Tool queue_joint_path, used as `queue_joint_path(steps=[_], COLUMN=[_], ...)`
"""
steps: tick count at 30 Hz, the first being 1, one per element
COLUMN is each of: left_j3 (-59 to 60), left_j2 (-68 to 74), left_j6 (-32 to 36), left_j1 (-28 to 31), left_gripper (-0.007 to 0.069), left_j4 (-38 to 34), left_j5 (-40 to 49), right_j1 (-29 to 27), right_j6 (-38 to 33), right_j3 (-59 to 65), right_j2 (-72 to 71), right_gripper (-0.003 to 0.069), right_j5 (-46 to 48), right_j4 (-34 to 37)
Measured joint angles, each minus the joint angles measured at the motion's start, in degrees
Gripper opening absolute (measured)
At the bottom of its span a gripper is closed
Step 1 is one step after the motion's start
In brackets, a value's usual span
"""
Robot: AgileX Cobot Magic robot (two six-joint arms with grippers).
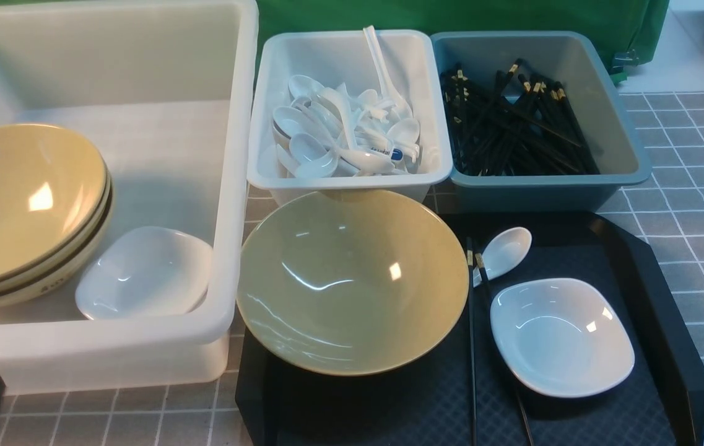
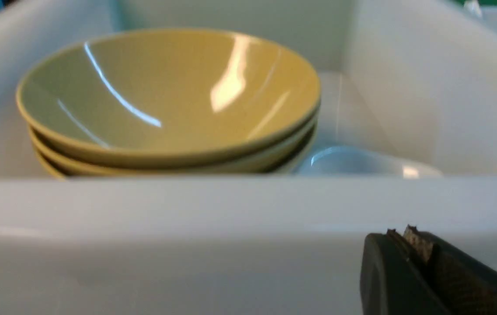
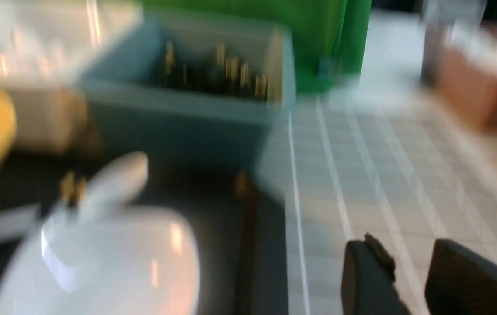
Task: On grey table put chopsticks spoon bowls plates into blue grey white boxes.
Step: 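Grasp the large bowl on the tray by its rim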
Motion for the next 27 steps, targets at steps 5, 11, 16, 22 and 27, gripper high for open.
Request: queue_joint_path(steps=[5, 11, 16, 22, 27], left_j3=[0.00, 0.00, -0.68, -20.83, -36.18], left_j2=[0.00, 0.00, -0.06, 4.84, 18.38], left_j6=[-0.41, -4.22, -14.85, -19.77, -21.31], left_j1=[0.00, 0.00, 0.00, 0.00, 0.00], left_gripper=[-0.0008, -0.0008, -0.0008, -0.0008, -0.0008], left_j4=[-0.05, -0.14, -0.50, 8.09, 14.06], left_j5=[-19.69, -43.87, -59.15, -26.19, 0.03], right_j1=[0.00, 0.00, 0.00, 0.00, 0.00], right_j6=[3.11, 12.87, 16.20, 11.55, 2.70], right_j3=[0.00, -0.05, -1.44, -17.30, -26.38], right_j2=[0.00, 0.00, 0.00, 1.60, 10.13], right_gripper=[0.0238, 0.0238, 0.0197, 0.0038, 0.0036], right_j5=[-23.25, -43.24, -41.19, -15.96, -1.14], right_j4=[0.00, 0.46, 0.64, 0.77, 0.84])
